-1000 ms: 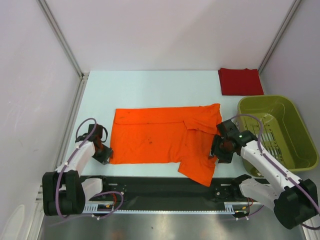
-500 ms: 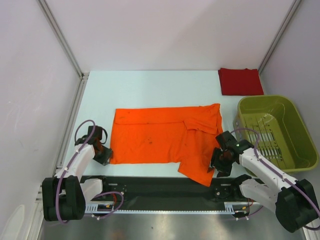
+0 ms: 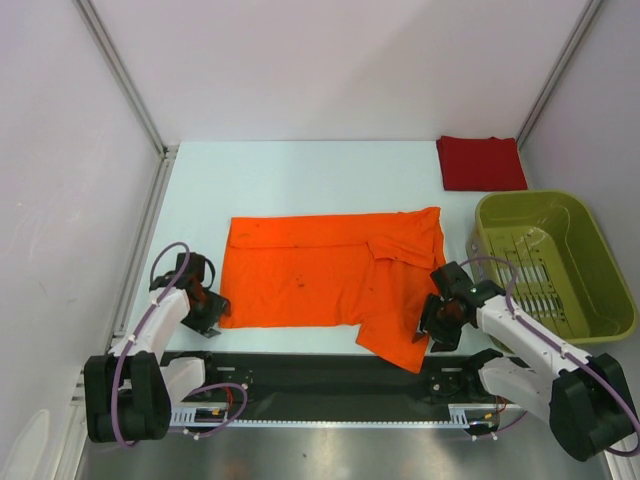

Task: Fold and stack the t-shirts
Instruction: Fold the tshirt

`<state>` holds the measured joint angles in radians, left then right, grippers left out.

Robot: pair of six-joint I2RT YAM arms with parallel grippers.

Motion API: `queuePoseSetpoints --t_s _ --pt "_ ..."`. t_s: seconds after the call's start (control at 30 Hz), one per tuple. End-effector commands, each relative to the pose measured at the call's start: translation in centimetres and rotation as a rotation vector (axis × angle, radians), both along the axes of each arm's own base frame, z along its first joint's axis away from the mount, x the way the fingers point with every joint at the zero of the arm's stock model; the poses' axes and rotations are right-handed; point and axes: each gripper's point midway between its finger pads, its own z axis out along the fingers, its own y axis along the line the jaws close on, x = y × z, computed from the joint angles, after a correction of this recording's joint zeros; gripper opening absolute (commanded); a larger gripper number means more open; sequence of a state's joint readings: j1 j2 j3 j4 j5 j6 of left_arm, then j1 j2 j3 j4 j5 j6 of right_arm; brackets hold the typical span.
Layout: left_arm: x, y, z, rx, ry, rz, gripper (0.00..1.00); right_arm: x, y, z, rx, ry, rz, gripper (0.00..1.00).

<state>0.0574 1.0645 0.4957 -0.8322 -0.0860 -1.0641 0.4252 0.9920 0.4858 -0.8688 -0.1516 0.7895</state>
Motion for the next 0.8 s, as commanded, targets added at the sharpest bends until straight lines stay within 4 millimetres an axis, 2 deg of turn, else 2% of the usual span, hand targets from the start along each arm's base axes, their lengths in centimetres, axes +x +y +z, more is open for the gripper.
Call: queuePoseSetpoints --t_s 0.0,0.1,0.2,0.33,0.43,0.57,0.6,0.67,0.73,0.77 --pt "-3.3 -0.5 -1.2 -0.028 0.118 0.025 0.56 0.7 0.3 0.0 0.013 -0.012 -0.010 0.55" --pt "-2.9 0.2 -1.2 0.007 0.114 0.031 0.52 0.9 0.2 -0.1 0.010 -0.013 -0.007 0.55" --pt "-2.5 0.7 -1.3 0.026 0.116 0.031 0.45 0.7 0.1 -0.2 0.009 -0.005 -0.006 0.55" --pt "-1.9 1.1 -1.3 0.044 0.095 0.029 0.31 0.5 -0.1 -0.2 0.007 -0.009 -0.002 0.56" --pt "-1.6 1.3 -1.2 0.052 0.078 0.021 0.12 0.7 -0.1 -0.3 0.008 -0.014 -0.008 0.56" --pt "-1.8 1.3 -1.4 0.055 0.085 0.018 0.01 1.4 -0.4 -1.1 -0.010 -0.028 -0.023 0.53" --pt "-1.6 1.3 -1.3 0.054 0.079 0.015 0.00 1.6 -0.3 -1.2 -0.008 -0.029 -0.023 0.50" --pt "-1.5 1.4 -1.2 0.058 0.076 0.017 0.00 1.8 0.1 -1.3 0.009 -0.029 -0.023 0.37" --pt "-1.2 1.5 -1.1 0.064 0.068 0.011 0.00 1.3 0.3 -1.4 0.019 -0.016 -0.028 0.26" --pt "-1.1 1.6 -1.0 0.066 0.066 0.007 0.00 1.2 0.4 -1.2 0.026 -0.021 -0.031 0.13"
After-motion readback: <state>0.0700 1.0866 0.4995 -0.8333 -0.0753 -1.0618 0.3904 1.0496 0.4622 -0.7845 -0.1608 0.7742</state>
